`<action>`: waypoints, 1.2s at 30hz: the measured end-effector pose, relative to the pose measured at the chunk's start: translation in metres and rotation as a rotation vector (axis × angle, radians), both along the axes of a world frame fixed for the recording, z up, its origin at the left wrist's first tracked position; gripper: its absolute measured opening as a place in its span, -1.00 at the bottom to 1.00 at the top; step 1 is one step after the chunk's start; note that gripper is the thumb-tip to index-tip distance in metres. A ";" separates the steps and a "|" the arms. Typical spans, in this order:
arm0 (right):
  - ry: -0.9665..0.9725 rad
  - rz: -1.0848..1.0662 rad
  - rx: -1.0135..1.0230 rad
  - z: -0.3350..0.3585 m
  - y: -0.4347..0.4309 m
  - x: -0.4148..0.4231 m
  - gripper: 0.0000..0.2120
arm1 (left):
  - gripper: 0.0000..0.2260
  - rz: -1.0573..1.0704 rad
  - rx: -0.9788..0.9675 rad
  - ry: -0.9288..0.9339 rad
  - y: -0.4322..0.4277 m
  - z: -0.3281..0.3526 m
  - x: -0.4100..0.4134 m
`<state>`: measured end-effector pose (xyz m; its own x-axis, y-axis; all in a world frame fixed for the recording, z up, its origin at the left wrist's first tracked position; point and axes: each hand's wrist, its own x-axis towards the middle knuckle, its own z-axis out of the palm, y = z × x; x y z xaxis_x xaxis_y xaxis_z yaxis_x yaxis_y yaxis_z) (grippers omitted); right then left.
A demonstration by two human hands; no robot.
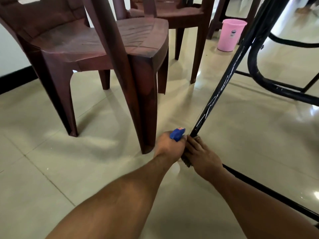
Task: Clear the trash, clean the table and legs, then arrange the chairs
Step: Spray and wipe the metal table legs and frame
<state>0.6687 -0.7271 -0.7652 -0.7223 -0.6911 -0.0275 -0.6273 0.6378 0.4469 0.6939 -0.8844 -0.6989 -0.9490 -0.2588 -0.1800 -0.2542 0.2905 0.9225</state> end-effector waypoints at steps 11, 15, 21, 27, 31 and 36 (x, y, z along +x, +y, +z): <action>0.185 0.001 -0.064 0.026 -0.006 -0.015 -0.59 | -0.89 -0.032 -0.034 0.118 0.022 0.029 -0.028; 0.088 0.020 -0.012 0.037 -0.016 -0.007 -0.50 | -0.90 -0.034 -0.066 0.162 0.016 0.036 -0.028; 0.174 -0.217 -0.328 0.087 -0.021 -0.015 -0.43 | -0.93 -0.037 0.023 0.201 0.014 0.057 -0.029; -0.160 -0.014 -0.409 0.111 -0.015 0.006 -0.71 | -0.84 -0.058 0.094 0.193 0.027 0.081 -0.028; 0.246 -0.110 -0.189 0.137 -0.009 -0.031 -0.45 | -0.88 -0.024 0.121 0.272 0.024 0.093 -0.029; 0.036 -0.176 -0.442 0.136 -0.006 -0.013 -0.54 | -0.93 -0.046 0.165 0.222 0.027 0.096 -0.023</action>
